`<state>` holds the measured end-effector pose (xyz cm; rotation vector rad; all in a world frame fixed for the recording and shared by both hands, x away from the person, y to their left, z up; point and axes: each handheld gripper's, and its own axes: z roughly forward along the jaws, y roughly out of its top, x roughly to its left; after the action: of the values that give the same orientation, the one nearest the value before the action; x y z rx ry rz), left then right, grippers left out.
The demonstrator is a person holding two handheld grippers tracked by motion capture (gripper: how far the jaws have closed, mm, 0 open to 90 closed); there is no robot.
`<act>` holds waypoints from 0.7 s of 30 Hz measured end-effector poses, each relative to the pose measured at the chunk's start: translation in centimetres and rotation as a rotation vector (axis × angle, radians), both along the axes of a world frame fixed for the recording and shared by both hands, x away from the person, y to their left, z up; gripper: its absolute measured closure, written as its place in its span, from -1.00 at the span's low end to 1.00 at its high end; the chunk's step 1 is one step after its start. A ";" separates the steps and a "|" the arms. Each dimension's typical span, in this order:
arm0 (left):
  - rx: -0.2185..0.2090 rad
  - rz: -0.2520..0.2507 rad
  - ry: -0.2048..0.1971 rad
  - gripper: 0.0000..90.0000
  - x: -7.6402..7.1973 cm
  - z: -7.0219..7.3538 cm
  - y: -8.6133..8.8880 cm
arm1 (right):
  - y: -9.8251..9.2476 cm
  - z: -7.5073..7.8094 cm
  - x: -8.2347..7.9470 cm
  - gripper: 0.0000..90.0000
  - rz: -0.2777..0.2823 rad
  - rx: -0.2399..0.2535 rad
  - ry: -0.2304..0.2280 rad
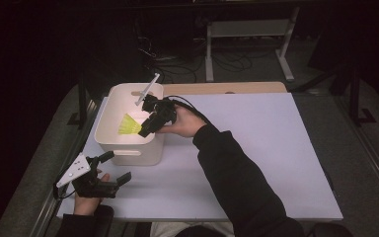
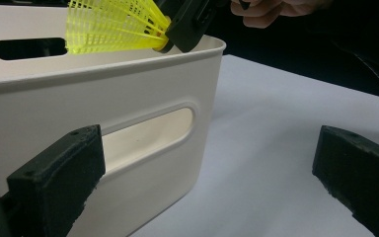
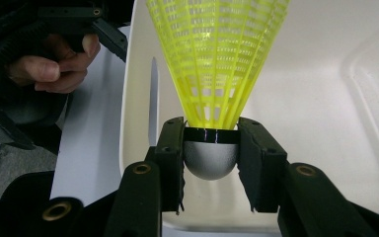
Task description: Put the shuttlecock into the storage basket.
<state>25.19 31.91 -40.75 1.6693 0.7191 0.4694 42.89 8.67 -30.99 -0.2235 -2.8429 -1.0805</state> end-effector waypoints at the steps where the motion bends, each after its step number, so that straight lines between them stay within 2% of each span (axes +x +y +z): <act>1: 0.000 0.000 0.000 -1.00 0.0 0.0 0.0 | 0.1 -0.1 0.0 0.40 0.000 -0.001 0.000; 9: 0.000 0.000 -0.002 -1.00 0.0 0.0 0.0 | 0.3 -0.4 0.1 0.34 0.001 -0.006 0.009; 12: 0.000 0.000 -0.001 -1.00 0.0 0.0 0.0 | 0.3 -0.4 0.1 0.15 -0.018 -0.006 0.010; 16: 0.000 -0.001 -0.001 -1.00 0.0 0.0 0.0 | 0.1 -0.2 0.2 0.03 -0.025 0.004 0.008; 21: 0.002 -0.001 -0.001 -1.00 0.0 0.0 0.0 | -0.5 0.4 0.1 -0.37 -0.054 0.004 -0.013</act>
<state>25.17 31.94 -40.75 1.6706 0.7176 0.4704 43.02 8.16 -30.56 -0.2952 -2.8615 -1.1008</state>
